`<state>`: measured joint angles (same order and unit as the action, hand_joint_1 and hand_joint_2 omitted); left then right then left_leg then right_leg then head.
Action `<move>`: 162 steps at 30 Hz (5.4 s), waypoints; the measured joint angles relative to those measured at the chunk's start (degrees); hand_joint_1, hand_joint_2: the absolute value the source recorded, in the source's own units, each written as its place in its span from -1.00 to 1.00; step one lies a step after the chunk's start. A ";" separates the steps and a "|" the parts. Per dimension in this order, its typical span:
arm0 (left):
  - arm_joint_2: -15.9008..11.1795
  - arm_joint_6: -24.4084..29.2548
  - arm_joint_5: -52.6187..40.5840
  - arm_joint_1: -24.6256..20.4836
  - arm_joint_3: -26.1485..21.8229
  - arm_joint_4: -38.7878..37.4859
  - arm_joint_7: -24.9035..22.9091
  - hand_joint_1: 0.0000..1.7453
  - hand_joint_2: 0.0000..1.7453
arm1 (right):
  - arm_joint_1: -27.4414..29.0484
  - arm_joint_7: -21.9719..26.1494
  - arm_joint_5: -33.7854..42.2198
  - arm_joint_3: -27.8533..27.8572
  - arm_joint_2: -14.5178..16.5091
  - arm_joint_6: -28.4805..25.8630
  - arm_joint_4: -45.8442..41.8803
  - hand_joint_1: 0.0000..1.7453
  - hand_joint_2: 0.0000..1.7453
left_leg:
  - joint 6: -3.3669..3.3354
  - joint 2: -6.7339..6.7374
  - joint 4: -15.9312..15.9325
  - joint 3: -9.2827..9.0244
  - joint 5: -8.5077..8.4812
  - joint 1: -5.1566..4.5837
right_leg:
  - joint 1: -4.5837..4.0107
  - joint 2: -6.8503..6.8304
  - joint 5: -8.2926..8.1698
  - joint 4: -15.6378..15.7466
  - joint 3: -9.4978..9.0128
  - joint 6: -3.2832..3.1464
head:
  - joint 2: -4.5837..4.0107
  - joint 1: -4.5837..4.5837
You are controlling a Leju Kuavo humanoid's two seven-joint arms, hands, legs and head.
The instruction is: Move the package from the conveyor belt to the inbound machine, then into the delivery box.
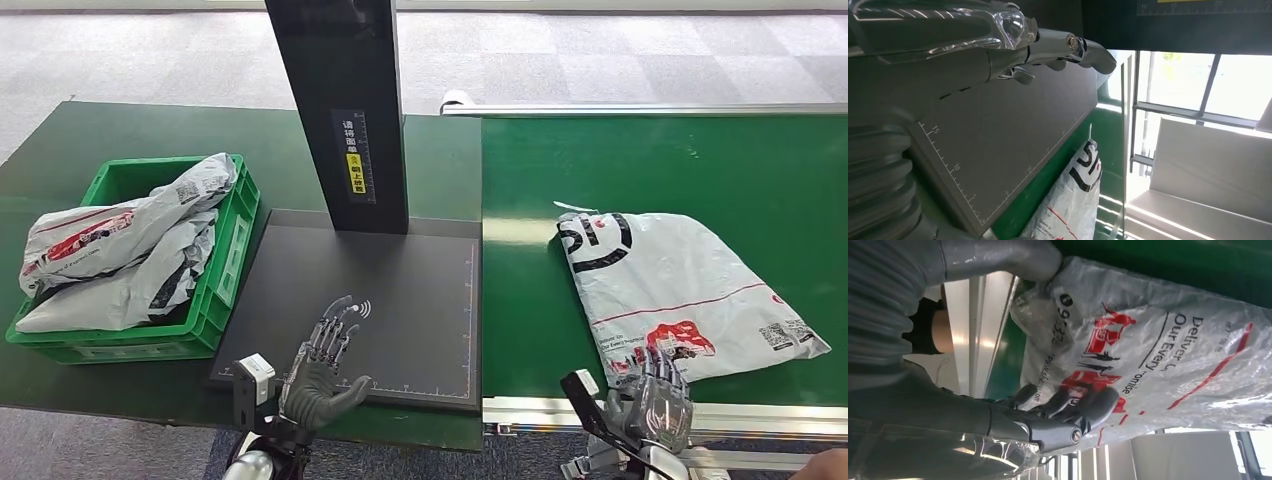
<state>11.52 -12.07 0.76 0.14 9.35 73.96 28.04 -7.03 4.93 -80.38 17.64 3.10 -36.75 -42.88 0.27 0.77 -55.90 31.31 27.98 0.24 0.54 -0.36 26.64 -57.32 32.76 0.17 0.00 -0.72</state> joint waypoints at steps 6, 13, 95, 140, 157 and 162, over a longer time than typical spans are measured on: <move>0.00 0.00 0.00 -0.04 0.00 0.00 -0.07 -1.00 1.00 | -0.05 1.08 0.54 1.25 0.00 -0.04 0.86 1.00 1.00 | 0.00 -0.01 0.00 0.01 0.00 0.00 | 0.00 0.00 0.00 0.00 0.00 0.00 | 0.00 0.00; 0.00 -0.09 -0.04 -0.08 0.00 0.00 -0.09 -1.00 1.00 | -0.05 2.42 0.99 2.27 0.05 -0.09 1.33 1.00 1.00 | 0.00 -0.01 0.00 0.01 0.00 0.00 | 0.00 0.00 0.00 0.00 0.01 0.00 | 0.00 0.00; -2.95 9.46 -7.21 0.71 -24.00 17.99 5.45 -1.00 1.00 | -15.78 13.58 63.65 -55.77 4.63 47.24 -31.97 1.00 1.00 | 0.10 -0.07 0.02 0.06 -0.14 0.18 | -0.16 -0.06 -0.01 -0.05 0.02 -0.04 | 0.00 0.00; -4.73 6.87 -8.93 2.10 -24.36 17.68 5.33 -1.00 1.00 | -5.02 17.23 84.50 -33.18 -0.93 49.51 -33.56 -1.00 1.00 | 0.12 -0.09 0.00 0.05 -0.14 0.19 | -0.16 -0.08 0.00 -0.03 0.04 -0.04 | 0.00 0.00; -10.41 -3.99 -30.92 9.43 -12.32 24.19 1.20 -1.00 1.00 | 8.04 15.45 81.97 -14.81 -1.03 47.80 -38.26 -1.00 1.00 | 0.11 -0.09 0.01 0.04 -0.07 0.16 | -0.13 -0.13 0.01 -0.01 0.04 -0.04 | 0.00 0.01; -13.33 -0.26 -36.25 10.89 -3.14 24.30 -1.73 -1.00 1.00 | 8.23 14.66 80.42 -12.40 0.28 47.77 -38.62 -1.00 1.00 | 0.11 -0.08 0.01 0.07 -0.07 0.15 | -0.13 -0.12 0.01 -0.02 0.04 -0.03 | 0.00 0.02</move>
<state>-1.81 -12.32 -35.48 11.03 6.21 98.27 26.32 1.20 19.59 0.04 5.25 3.39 11.03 -81.49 0.38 0.69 -55.88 31.39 27.91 0.39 0.42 -0.48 26.65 -57.34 32.80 0.14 0.00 -0.70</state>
